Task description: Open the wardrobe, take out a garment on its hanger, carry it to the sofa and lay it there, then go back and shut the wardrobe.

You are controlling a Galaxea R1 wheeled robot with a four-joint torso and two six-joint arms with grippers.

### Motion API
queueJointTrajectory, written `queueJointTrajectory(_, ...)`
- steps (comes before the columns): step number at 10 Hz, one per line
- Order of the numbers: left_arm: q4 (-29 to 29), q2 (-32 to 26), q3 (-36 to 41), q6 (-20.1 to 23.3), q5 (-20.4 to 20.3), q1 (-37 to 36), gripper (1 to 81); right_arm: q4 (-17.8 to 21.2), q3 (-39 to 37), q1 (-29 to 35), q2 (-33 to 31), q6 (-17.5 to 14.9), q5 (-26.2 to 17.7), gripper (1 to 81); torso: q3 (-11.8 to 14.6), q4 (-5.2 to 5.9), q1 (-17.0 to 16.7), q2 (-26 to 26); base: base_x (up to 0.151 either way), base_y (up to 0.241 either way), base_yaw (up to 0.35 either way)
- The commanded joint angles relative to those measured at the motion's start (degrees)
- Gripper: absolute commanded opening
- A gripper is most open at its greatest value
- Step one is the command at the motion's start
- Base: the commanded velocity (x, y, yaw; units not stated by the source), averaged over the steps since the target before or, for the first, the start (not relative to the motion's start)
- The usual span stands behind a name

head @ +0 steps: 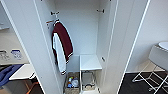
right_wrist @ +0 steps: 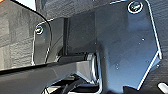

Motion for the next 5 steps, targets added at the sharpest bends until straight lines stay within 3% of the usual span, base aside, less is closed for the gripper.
queueJointTrajectory(1,0.43,0.00,0.50,0.11,1.60,-2.55,81.1,-0.49,0.09,1.61,0.33,-0.02,-2.70,81.1,0.00,0.00,0.07,0.00,0.000,0.000,0.294)
queueJointTrajectory(5,0.43,0.26,0.50,0.11,1.78,-2.55,81.1,-0.57,0.09,1.61,0.33,-0.02,-2.70,81.1,0.00,0.00,0.07,0.00,0.000,0.000,0.267)
